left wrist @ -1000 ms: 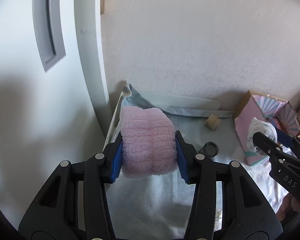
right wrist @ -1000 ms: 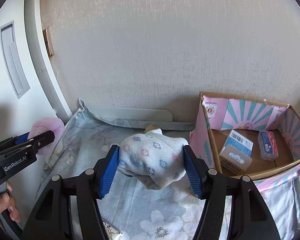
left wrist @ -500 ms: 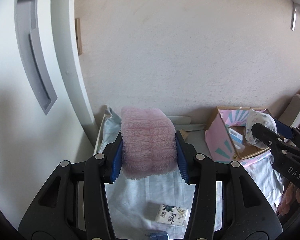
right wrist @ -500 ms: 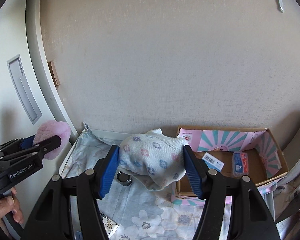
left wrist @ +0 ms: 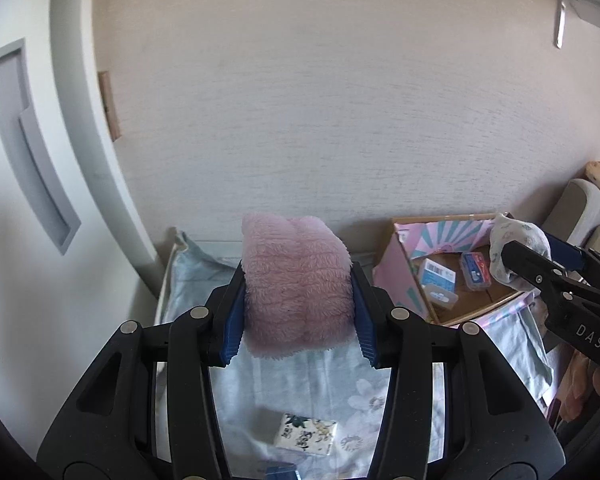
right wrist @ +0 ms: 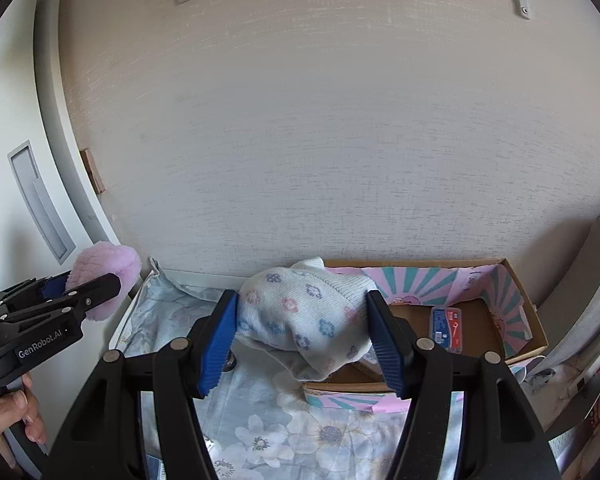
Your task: Organize objects
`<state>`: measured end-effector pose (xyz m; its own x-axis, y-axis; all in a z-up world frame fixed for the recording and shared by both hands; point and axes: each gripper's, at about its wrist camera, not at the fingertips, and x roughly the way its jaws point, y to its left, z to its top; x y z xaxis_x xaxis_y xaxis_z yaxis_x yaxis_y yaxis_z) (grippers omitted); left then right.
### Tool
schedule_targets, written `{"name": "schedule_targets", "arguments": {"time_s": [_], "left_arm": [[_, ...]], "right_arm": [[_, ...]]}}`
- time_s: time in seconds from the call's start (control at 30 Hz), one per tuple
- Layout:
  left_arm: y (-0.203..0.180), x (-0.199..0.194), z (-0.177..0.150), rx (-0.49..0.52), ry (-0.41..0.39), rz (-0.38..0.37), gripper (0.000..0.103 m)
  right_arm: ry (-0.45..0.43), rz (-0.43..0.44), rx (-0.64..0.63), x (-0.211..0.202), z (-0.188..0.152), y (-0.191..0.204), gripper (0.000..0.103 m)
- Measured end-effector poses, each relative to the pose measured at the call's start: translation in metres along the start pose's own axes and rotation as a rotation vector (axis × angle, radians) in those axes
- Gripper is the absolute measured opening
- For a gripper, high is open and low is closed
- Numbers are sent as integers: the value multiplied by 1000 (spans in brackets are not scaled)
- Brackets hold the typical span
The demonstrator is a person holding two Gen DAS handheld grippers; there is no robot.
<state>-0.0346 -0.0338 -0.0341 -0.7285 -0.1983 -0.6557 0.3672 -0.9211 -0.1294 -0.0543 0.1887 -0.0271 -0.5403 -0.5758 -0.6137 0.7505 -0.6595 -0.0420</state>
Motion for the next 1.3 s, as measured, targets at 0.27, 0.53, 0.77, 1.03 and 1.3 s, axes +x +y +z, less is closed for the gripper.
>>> {"name": "schedule_targets", "arguments": {"time_s": [0.27, 0.53, 0.77, 1.03, 1.3], "left_arm": [[-47, 12, 5, 46, 8, -55, 43], [-104, 22, 8, 87, 15, -111, 43], [-153, 29, 6, 125, 28, -159, 43], [-189, 37, 2, 160, 54, -199, 43], [-212, 49, 3, 183, 68, -220, 43]], "right_arm": [[7, -38, 35, -12, -1, -39, 59], [12, -81, 62, -22, -4, -86, 59], [17, -118, 95, -32, -11, -126, 59], [26, -147, 130, -38, -20, -157, 59], [39, -157, 145, -29, -20, -170, 59]]}}
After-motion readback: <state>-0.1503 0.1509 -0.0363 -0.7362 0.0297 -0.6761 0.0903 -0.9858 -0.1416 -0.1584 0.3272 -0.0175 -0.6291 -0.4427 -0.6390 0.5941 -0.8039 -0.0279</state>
